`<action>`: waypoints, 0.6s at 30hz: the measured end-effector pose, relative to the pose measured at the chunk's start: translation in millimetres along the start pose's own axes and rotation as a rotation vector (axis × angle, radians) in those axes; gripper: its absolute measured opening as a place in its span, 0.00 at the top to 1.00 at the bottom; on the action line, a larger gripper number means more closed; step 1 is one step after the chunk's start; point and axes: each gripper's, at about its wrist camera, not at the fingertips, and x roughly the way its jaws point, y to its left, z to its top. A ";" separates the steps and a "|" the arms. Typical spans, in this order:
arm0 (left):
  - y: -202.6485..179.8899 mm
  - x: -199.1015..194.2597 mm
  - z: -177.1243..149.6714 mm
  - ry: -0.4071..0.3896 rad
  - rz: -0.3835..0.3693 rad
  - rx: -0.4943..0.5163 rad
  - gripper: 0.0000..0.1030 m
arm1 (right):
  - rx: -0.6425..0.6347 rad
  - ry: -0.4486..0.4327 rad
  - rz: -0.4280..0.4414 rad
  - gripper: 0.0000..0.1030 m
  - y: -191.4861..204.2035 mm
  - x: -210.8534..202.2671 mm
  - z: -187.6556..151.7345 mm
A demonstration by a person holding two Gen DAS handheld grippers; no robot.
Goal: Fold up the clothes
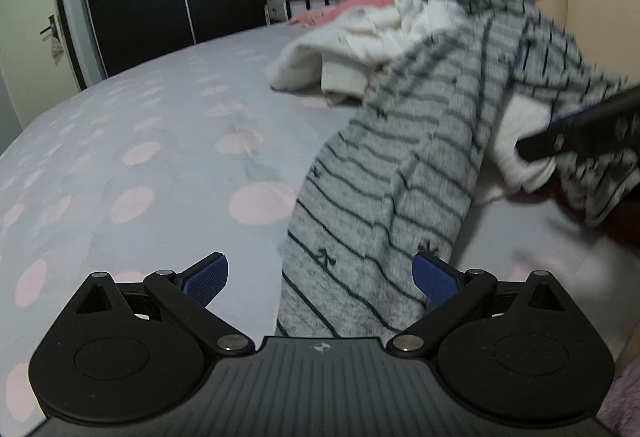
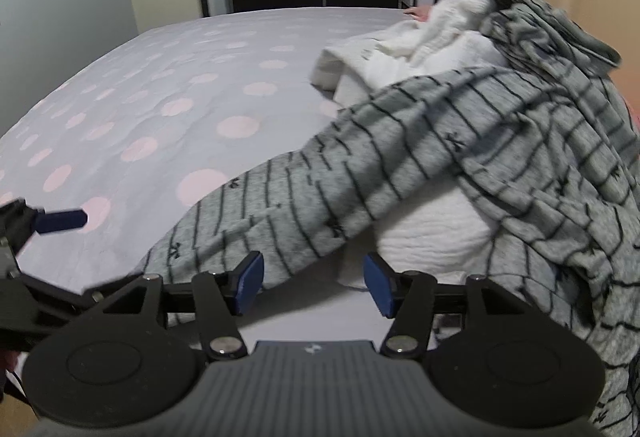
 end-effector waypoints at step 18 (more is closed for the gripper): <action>41.3 17.3 -1.2 0.100 -0.072 -0.126 0.97 | 0.053 0.005 -0.021 0.38 -11.3 11.8 4.0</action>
